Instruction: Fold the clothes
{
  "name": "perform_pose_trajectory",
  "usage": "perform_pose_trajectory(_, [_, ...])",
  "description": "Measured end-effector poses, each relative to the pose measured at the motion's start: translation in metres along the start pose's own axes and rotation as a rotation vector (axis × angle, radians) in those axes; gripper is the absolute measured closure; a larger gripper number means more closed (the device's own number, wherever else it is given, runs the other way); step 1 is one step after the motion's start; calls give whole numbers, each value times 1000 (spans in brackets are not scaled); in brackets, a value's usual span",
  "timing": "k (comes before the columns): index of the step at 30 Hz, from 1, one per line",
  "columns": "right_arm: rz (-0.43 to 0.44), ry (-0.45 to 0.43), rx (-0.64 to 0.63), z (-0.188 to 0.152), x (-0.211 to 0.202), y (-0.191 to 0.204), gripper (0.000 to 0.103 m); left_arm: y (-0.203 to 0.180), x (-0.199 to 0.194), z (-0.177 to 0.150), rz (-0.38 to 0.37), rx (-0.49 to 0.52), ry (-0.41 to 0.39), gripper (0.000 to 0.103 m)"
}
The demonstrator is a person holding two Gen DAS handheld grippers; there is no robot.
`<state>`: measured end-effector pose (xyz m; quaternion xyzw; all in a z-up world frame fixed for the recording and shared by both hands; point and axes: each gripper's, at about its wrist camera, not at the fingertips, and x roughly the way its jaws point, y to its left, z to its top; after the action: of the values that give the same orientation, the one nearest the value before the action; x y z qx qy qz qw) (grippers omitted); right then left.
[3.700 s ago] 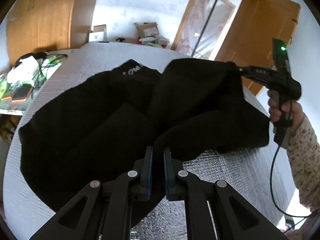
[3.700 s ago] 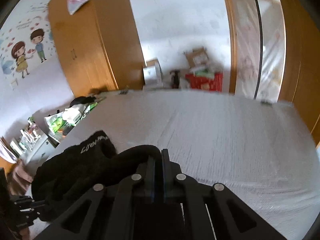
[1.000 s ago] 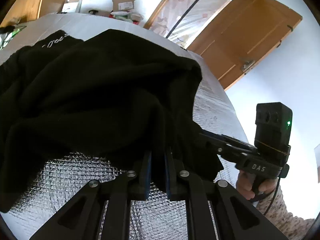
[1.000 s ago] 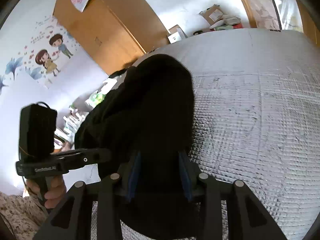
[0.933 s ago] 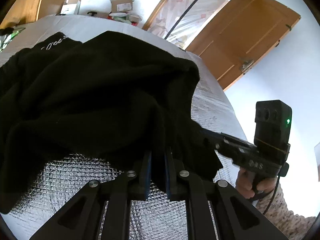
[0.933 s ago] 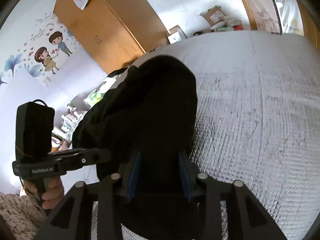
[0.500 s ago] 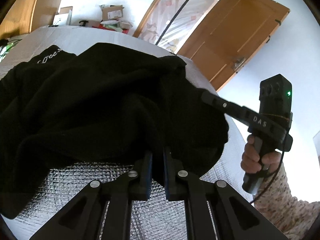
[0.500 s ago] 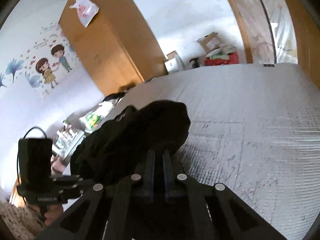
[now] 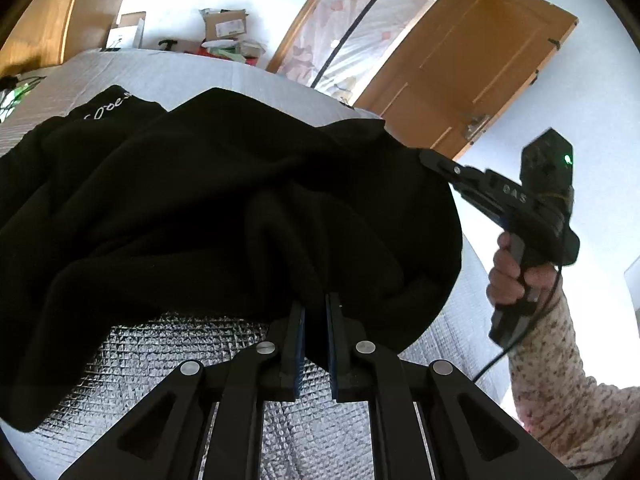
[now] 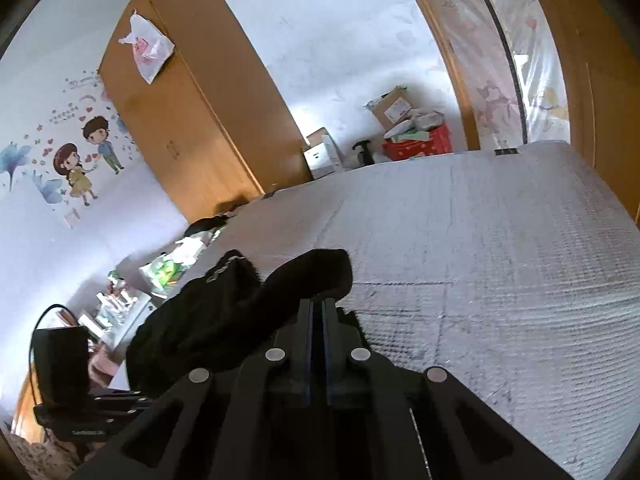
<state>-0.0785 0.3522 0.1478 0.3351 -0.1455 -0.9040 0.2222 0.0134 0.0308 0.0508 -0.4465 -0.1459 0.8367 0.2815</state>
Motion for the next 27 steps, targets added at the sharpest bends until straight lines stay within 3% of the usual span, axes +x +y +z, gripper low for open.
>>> perform_pose_trajectory(17, [-74,-55,-9,36,20,-17,99,0,2,-25,40,53,58,94])
perform_pose_trajectory(23, [-92,23,29,24,41,-37,99,1,9,-25,46,38,83,94])
perform_pose_trajectory(27, [-55,47,89,13,38,-52,96,-3,11,-22,48,34,84,94])
